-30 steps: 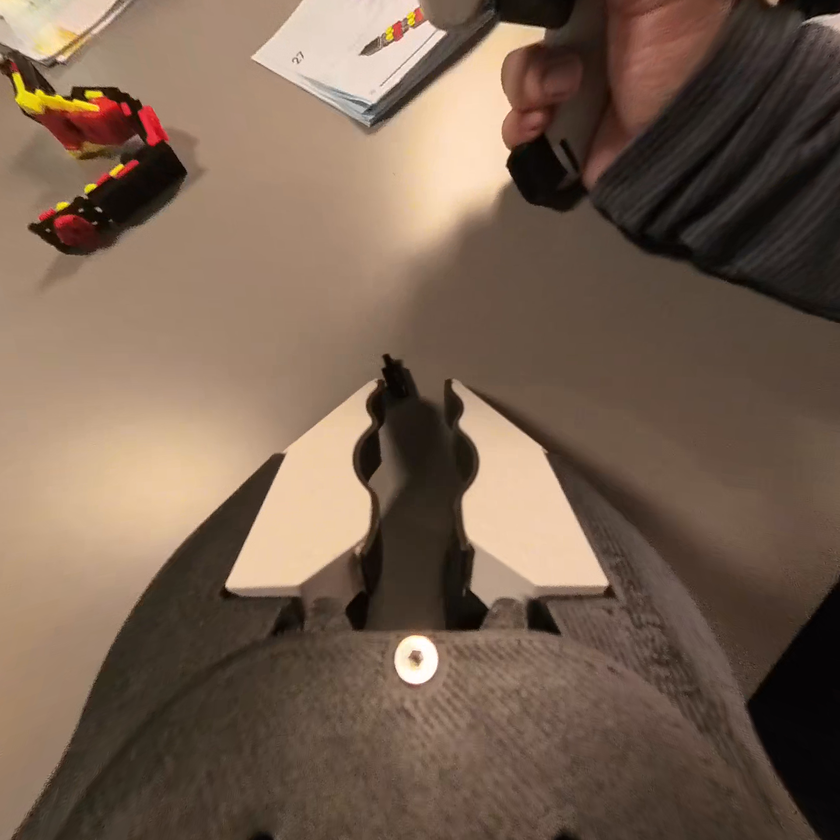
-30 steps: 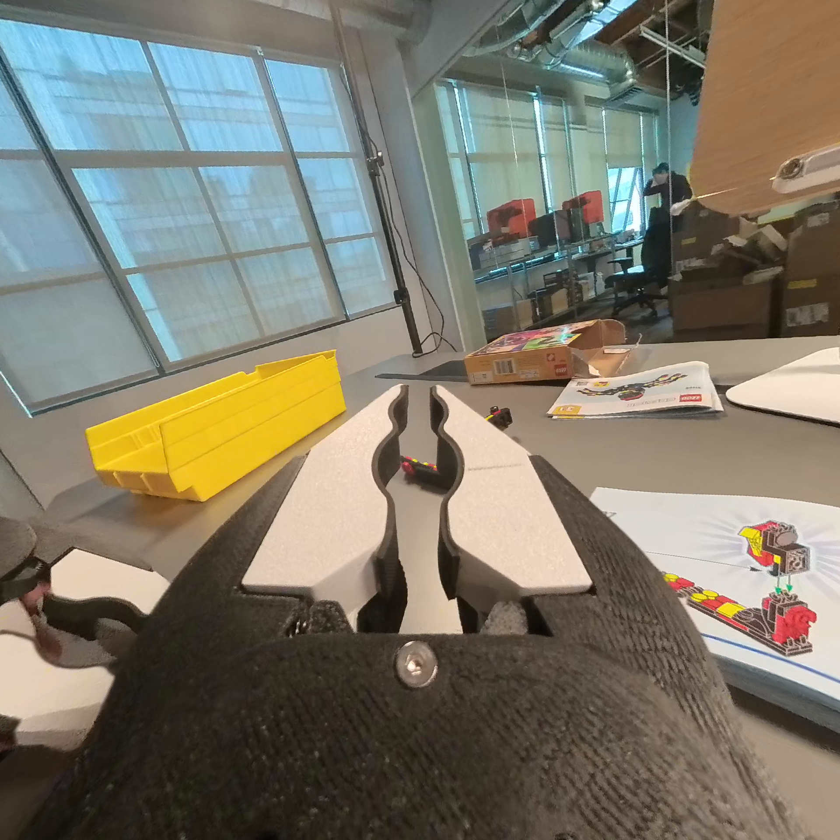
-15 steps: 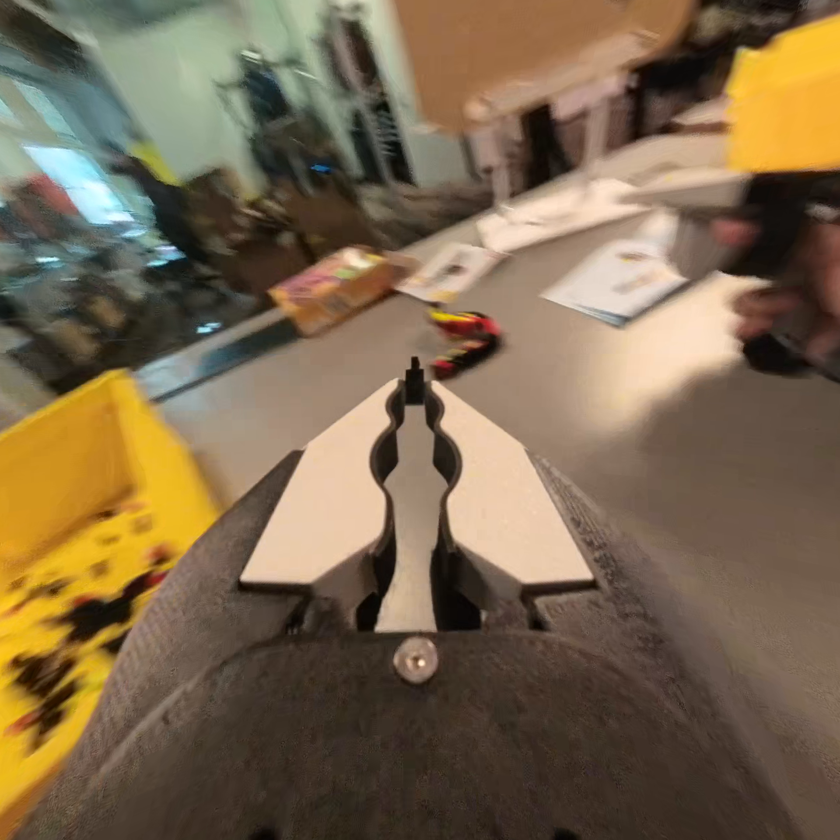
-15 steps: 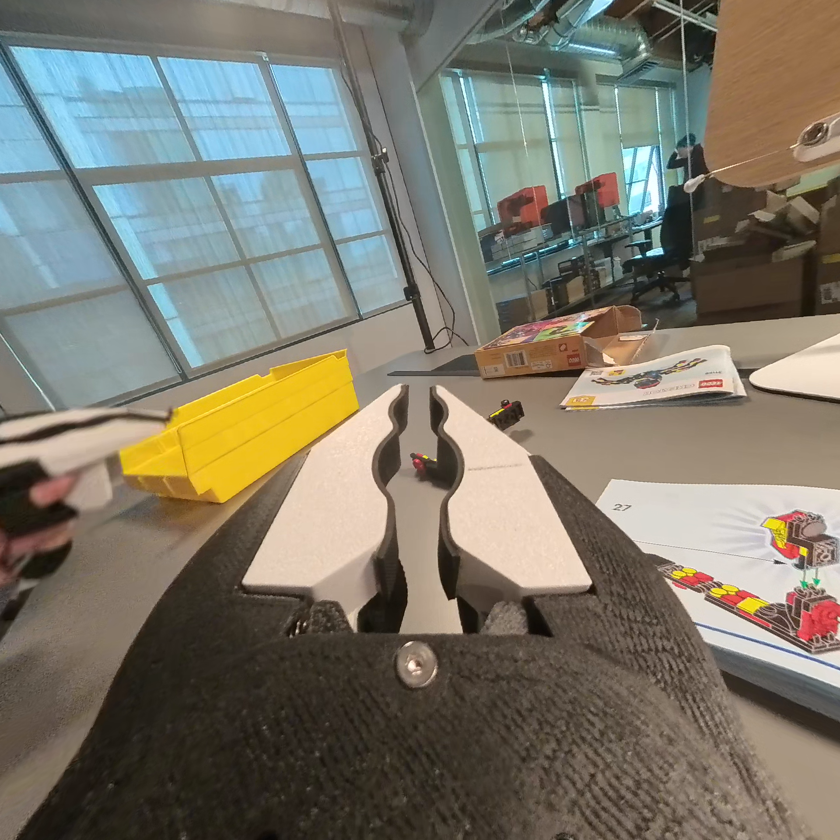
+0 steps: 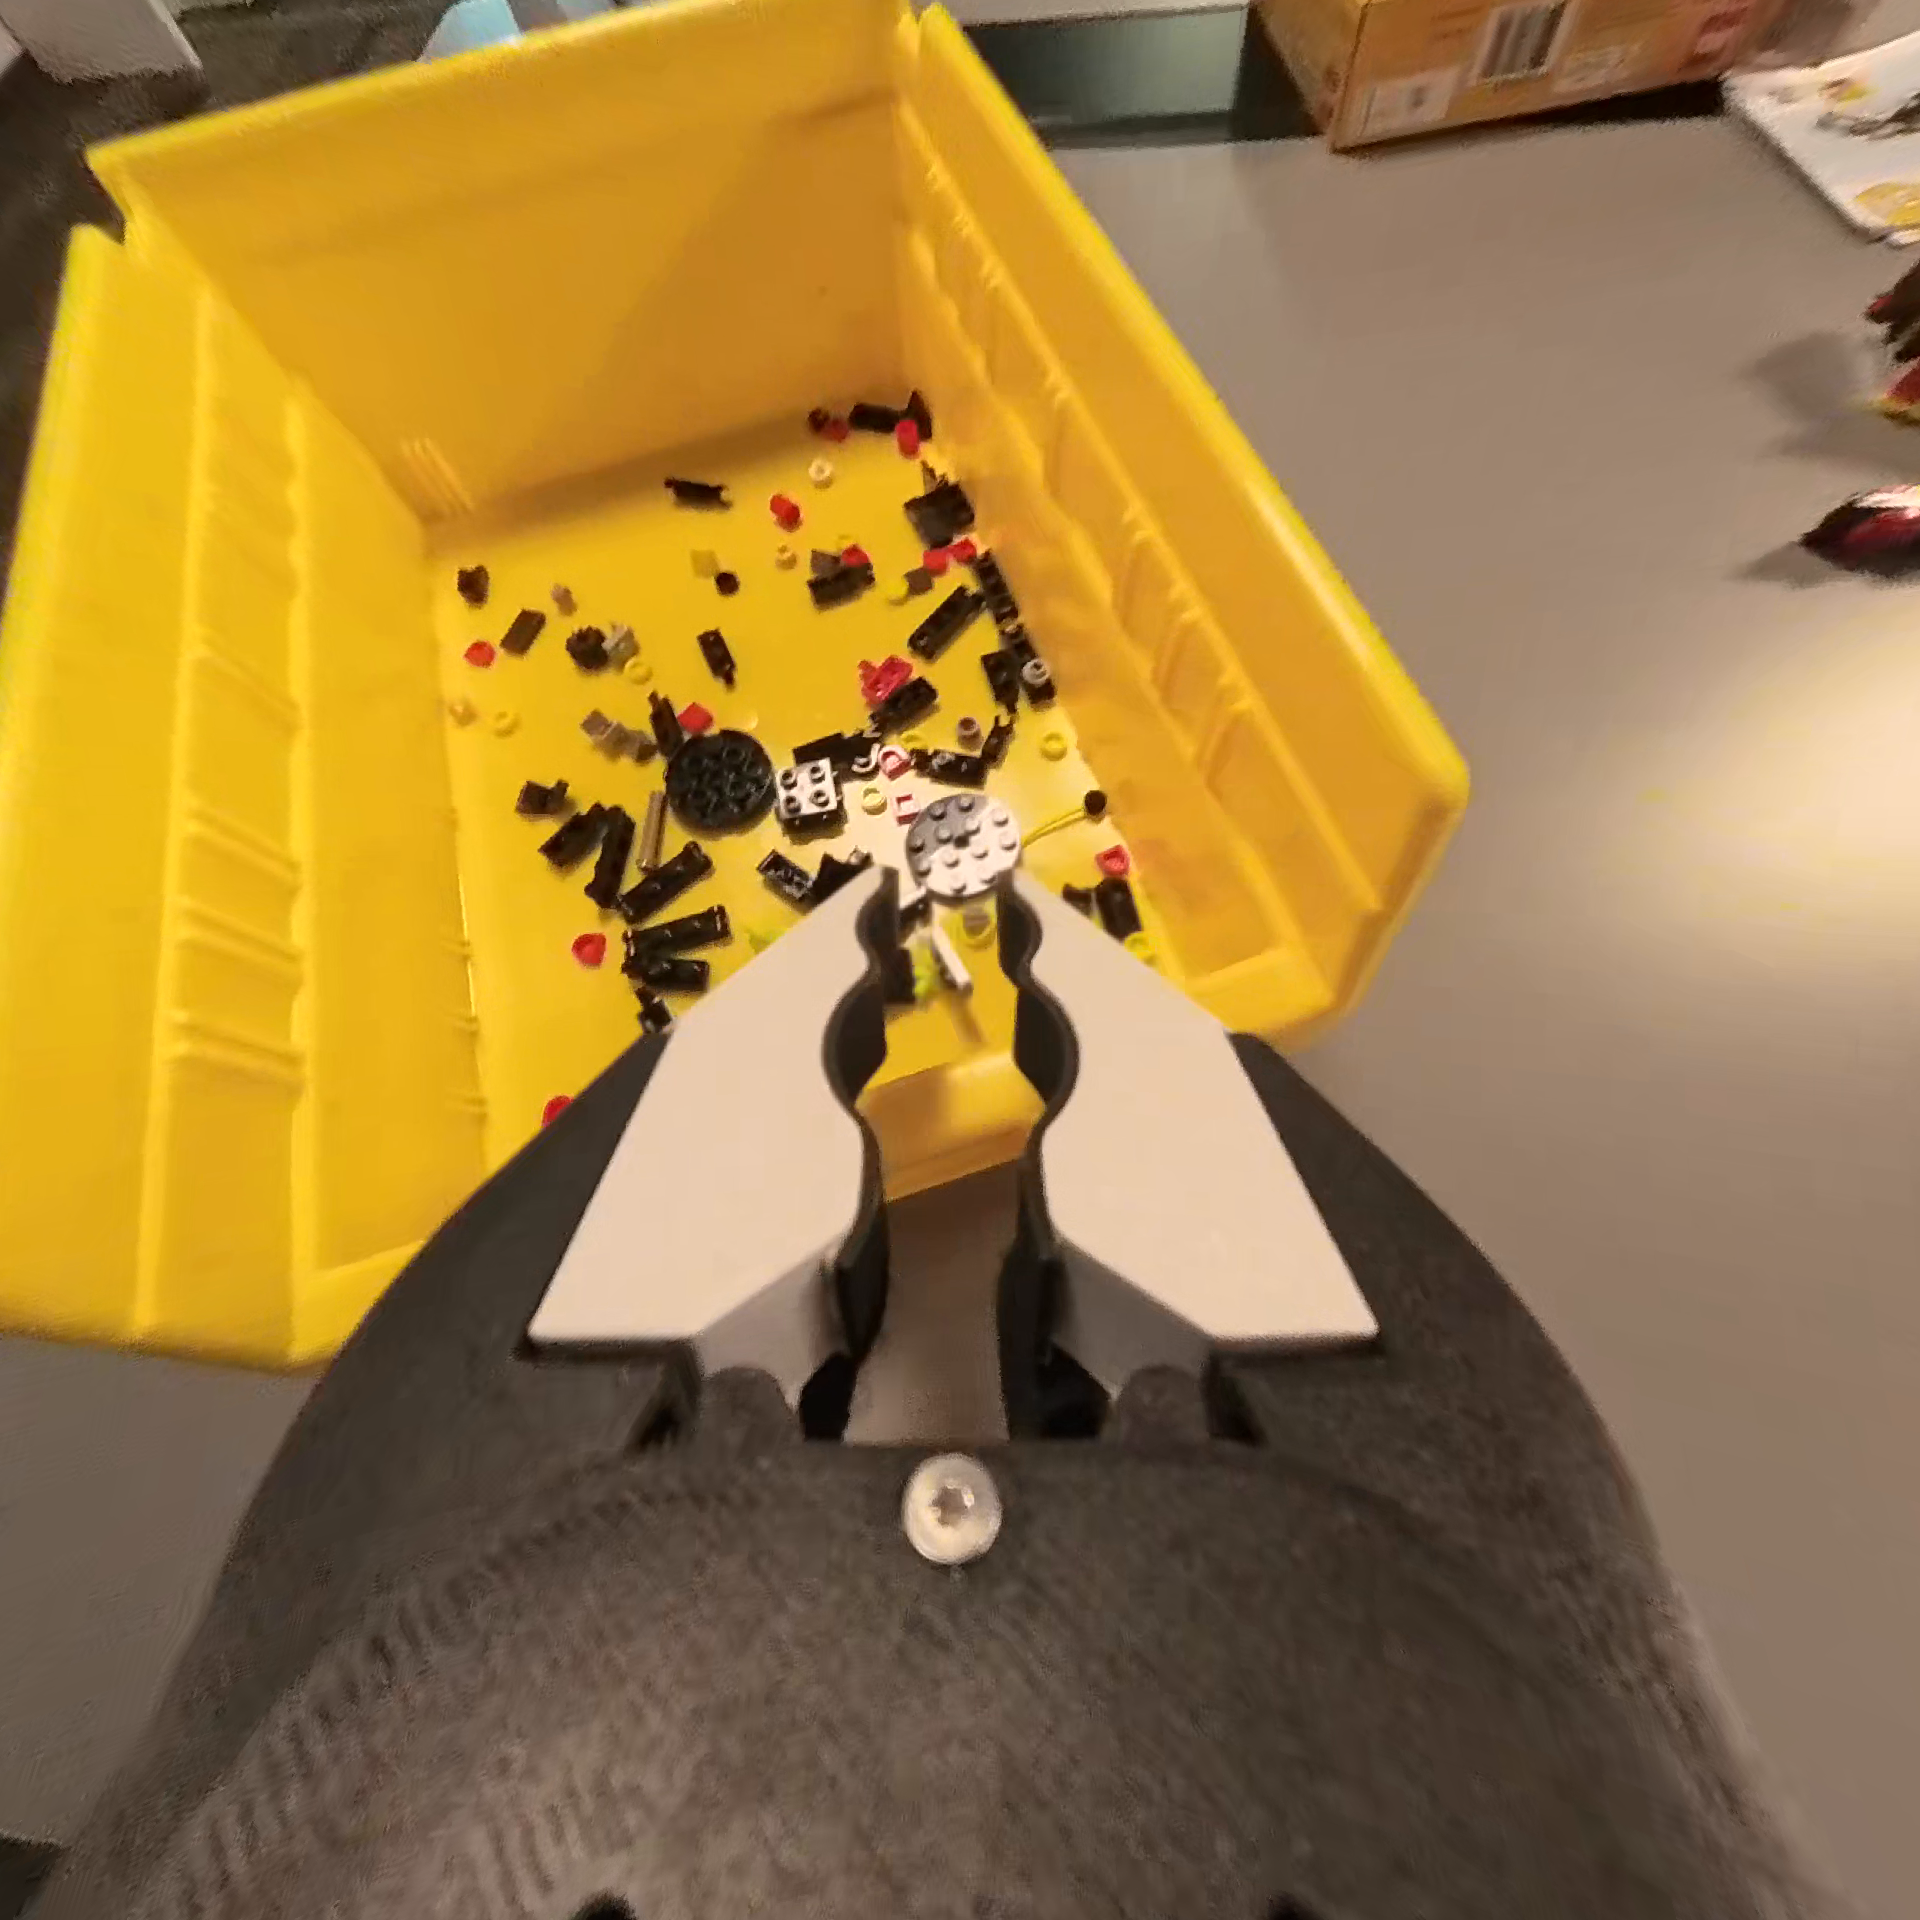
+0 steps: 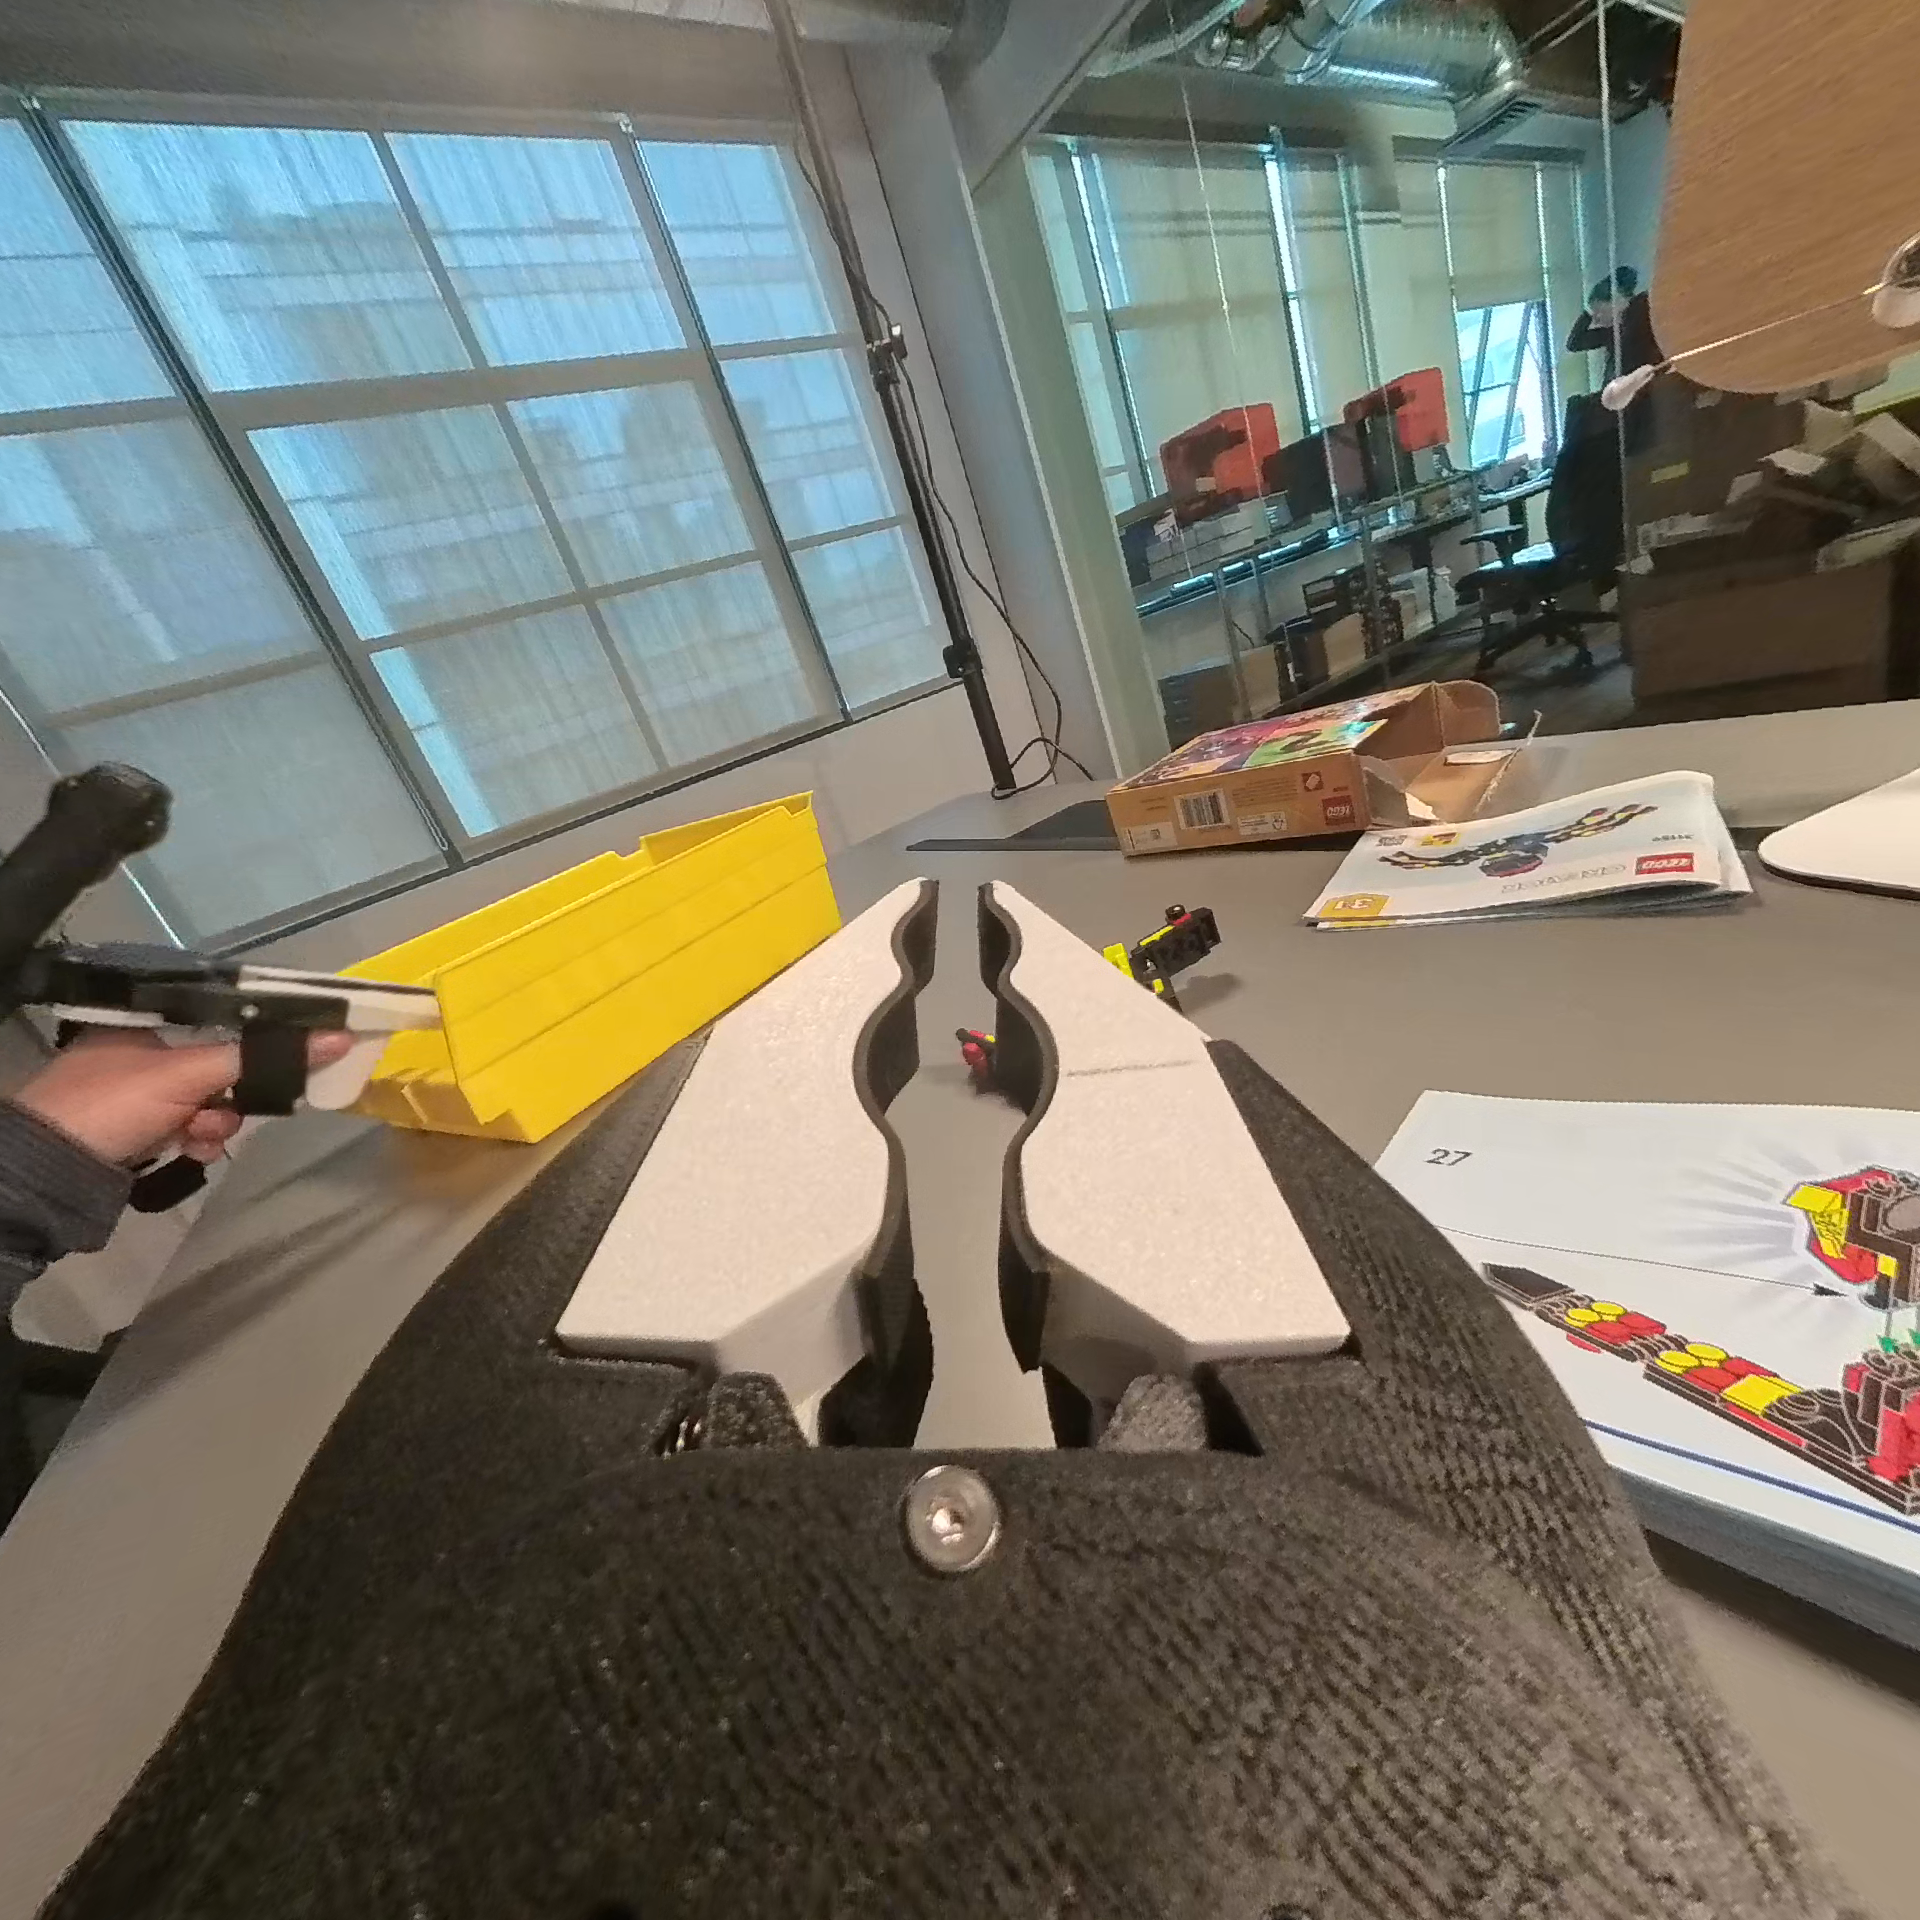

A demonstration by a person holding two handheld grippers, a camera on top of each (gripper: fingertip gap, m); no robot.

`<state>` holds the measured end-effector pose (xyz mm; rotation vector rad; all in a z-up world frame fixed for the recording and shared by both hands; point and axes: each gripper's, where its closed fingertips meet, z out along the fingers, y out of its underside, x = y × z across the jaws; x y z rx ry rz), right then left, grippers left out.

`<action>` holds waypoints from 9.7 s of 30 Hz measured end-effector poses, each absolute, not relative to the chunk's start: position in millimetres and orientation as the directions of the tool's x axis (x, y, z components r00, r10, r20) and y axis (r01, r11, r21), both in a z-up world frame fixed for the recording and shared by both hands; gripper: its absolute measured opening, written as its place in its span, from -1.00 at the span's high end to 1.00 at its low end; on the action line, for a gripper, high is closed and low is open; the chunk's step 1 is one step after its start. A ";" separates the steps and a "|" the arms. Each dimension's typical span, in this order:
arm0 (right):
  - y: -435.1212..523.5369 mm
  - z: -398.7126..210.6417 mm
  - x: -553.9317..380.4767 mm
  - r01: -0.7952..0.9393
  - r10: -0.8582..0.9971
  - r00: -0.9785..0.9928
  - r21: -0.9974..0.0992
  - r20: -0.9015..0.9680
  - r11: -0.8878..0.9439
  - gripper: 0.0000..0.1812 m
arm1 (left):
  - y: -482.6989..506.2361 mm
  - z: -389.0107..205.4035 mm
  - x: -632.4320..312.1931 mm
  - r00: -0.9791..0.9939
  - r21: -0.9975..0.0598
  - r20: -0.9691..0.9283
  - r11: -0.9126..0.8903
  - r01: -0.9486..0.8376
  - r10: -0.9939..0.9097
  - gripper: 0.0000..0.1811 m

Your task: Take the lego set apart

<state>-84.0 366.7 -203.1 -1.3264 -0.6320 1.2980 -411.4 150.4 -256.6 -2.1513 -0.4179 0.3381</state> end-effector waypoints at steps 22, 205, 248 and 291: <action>359.2 -201.2 -87.8 -0.196 0.918 0.391 -0.980 -0.062 0.017 0.85 | 286.8 -246.2 -176.8 0.847 -0.854 -0.492 -0.075 -0.514 -0.201 0.49; 285.9 -254.3 -138.5 0.225 0.978 -0.160 -0.960 0.130 0.165 1.00 | 288.1 -265.0 -169.0 0.443 -0.803 0.547 -0.594 0.039 -0.710 0.91; 289.6 -290.1 -162.2 0.454 0.807 -0.119 -0.691 0.579 0.563 0.84 | 287.0 -282.9 -148.4 0.542 -0.853 0.327 -0.489 -0.184 -0.774 0.91; 272.4 -305.3 -127.8 0.539 0.916 -0.274 -0.742 0.294 0.399 0.74 | 281.3 -279.4 -147.1 0.488 -0.823 0.429 -0.552 -0.136 -0.760 0.84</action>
